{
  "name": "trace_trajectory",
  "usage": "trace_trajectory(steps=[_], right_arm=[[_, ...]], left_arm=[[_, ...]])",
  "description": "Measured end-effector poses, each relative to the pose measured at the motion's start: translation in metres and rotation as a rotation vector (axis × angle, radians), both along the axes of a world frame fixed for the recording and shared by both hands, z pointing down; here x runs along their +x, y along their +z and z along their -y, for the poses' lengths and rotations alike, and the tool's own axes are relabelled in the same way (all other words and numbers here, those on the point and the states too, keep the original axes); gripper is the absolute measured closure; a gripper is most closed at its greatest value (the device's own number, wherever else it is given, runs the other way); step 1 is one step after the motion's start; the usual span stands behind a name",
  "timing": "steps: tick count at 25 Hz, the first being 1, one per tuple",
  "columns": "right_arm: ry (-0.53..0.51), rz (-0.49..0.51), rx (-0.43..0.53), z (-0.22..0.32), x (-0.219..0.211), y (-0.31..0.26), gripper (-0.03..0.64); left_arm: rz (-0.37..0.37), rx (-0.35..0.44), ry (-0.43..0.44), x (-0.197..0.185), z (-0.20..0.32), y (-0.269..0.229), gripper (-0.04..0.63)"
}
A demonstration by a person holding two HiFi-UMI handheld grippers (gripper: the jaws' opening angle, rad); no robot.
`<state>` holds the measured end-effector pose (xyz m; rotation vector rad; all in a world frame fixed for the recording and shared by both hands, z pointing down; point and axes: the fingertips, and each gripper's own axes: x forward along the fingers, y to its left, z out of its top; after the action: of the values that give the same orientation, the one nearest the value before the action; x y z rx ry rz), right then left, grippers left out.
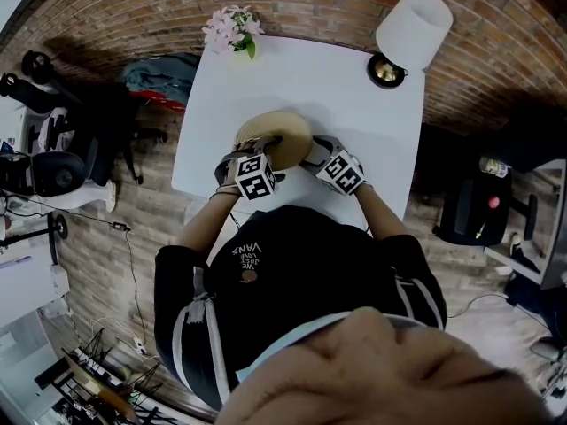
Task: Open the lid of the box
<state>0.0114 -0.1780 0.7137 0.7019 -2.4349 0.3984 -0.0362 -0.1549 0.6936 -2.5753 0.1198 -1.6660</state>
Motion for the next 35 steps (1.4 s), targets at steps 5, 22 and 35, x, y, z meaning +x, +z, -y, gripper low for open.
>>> trace_trajectory(steps=[5,22,35], right_arm=[[0.002,0.002,-0.004,0.000,0.000,0.001,0.314],[-0.001,-0.007,-0.008,0.000,-0.003,0.004,0.313],[0.020,-0.016,-0.006,0.001,-0.003,0.004,0.313]], left_arm=[[0.042,-0.021,0.004,-0.003,-0.002,0.011,0.195],[0.110,-0.043,-0.041,0.004,0.004,0.028,0.196],[0.126,0.072,-0.025,0.004,0.011,0.033,0.201]])
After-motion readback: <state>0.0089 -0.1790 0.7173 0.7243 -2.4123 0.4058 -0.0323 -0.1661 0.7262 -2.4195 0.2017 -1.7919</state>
